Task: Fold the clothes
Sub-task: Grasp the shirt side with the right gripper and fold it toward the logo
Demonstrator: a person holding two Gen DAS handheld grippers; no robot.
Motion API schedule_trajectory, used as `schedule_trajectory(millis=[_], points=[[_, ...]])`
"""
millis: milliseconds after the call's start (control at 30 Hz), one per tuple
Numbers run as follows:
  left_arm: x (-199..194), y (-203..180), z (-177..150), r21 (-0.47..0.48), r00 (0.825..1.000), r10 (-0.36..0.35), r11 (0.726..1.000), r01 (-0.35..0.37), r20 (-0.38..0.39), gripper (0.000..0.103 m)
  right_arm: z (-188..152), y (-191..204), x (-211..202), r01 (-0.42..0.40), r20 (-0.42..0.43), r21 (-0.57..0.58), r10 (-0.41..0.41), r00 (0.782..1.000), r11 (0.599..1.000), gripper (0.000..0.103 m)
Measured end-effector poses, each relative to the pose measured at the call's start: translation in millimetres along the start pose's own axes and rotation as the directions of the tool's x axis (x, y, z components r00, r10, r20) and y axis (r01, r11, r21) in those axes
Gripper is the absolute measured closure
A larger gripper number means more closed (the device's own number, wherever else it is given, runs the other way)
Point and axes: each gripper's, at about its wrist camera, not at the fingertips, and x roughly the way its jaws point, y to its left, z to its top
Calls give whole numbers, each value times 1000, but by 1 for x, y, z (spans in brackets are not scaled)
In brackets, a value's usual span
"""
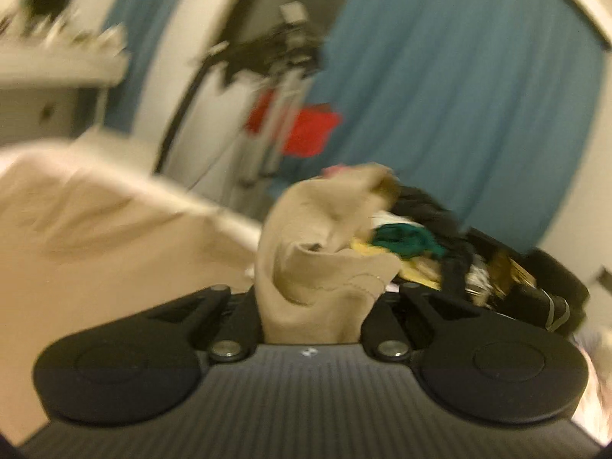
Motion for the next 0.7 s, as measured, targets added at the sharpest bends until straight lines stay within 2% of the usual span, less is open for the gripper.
schedule_trajectory(millis=[133, 200, 267, 300, 333, 367, 433, 500, 700], points=[[15, 10, 1, -22, 999, 36, 999, -36, -15, 1, -8, 56, 19, -57, -58, -60, 54, 997, 997, 94], [25, 14, 1, -41, 999, 25, 999, -27, -45, 1, -9, 58, 24, -97, -73, -12, 96, 993, 995, 90], [28, 15, -1, -52, 998, 11, 999, -14, -55, 1, -8, 49, 25, -179, -100, 55, 184, 978, 982, 68], [29, 14, -2, -51, 998, 8, 999, -10, -55, 1, -9, 40, 20, -212, -101, 99, 222, 970, 972, 41], [30, 13, -3, -46, 999, 7, 999, -9, -53, 1, -9, 33, 11, -230, -83, 137, 243, 967, 964, 21], [29, 11, -4, -42, 999, 2, 999, -5, -53, 1, -10, 26, 2, -248, -65, 175, 263, 963, 953, 16], [28, 8, -6, -34, 998, -13, 999, 12, -57, 1, -6, 6, -15, -294, -34, 258, 313, 949, 920, 16], [24, 5, -8, -21, 999, -22, 1000, 21, -48, 1, -8, -15, -42, -304, -11, 334, 326, 945, 892, 16], [6, -3, -14, -1, 998, -55, 998, 55, -16, 1, -37, -66, -157, -274, 46, 451, 284, 958, 849, 16]])
